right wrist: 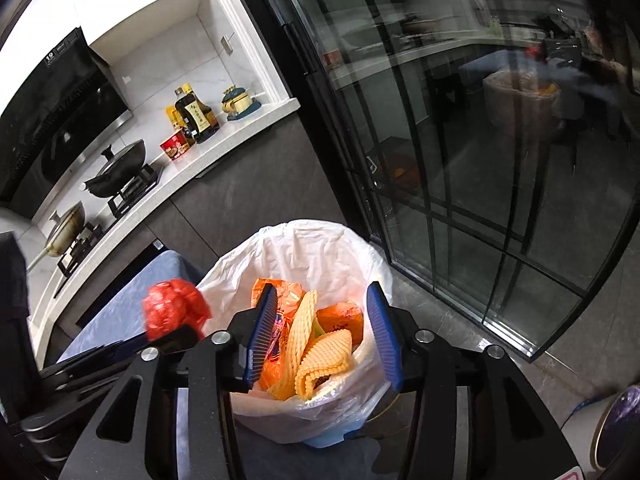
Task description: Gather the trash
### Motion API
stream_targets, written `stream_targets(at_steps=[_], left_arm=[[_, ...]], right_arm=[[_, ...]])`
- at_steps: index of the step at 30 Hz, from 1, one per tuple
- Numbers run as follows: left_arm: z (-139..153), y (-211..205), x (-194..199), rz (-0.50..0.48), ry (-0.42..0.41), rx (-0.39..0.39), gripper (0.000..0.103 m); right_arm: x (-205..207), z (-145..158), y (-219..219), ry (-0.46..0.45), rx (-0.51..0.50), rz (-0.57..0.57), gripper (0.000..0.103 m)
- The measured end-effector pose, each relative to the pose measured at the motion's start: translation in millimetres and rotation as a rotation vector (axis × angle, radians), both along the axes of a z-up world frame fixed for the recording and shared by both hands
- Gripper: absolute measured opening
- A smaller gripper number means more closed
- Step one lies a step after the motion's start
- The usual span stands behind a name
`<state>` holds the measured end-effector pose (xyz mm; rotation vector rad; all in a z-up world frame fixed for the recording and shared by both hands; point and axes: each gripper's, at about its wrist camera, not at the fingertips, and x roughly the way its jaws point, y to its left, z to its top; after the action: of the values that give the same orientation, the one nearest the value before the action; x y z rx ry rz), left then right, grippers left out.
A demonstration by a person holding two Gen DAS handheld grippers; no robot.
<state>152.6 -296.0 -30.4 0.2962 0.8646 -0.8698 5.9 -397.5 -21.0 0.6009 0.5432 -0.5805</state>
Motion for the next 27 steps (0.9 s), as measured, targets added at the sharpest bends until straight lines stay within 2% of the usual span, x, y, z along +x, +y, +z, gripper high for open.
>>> stream_targets(at_steps=[4,7,11,12,13,14,17,19,21,27], left_arm=[[1,-4,-2,0.005,-0.029,0.002,0.058],[1,-4,-4,0.018,-0.065,0.018,0.069],[3,3,-5,0.032,-0.071,0.02,0.069],[3,7,-5,0.046,-0.068,0.021,0.073],[4,10,-5,0.057,-0.067,0.023,0.081],[5,14,-5,0.074,-0.068,0.025,0.083],[9,32,-6,0.115,-0.08,0.016,0.084],[12,44,-6,0.142,-0.095,0.035,0.085],[13,54,-5,0.165,-0.1,0.047,0.089],[15,92,-9,0.266,-0.082,0.063,0.091]], right_arm=[[-4,3,-1,0.002,-0.004,0.0,0.053],[-4,5,-1,0.009,-0.017,-0.004,0.055],[-6,8,4,0.009,-0.025,0.009,0.06],[-6,9,4,0.01,-0.028,0.013,0.061],[-6,11,6,0.014,-0.035,0.02,0.063],[-7,14,9,0.018,-0.046,0.027,0.065],[-8,21,17,0.031,-0.085,0.042,0.073],[-9,25,25,0.05,-0.11,0.044,0.083],[-10,27,32,0.06,-0.105,0.064,0.084],[-13,20,51,0.104,-0.052,0.138,0.085]])
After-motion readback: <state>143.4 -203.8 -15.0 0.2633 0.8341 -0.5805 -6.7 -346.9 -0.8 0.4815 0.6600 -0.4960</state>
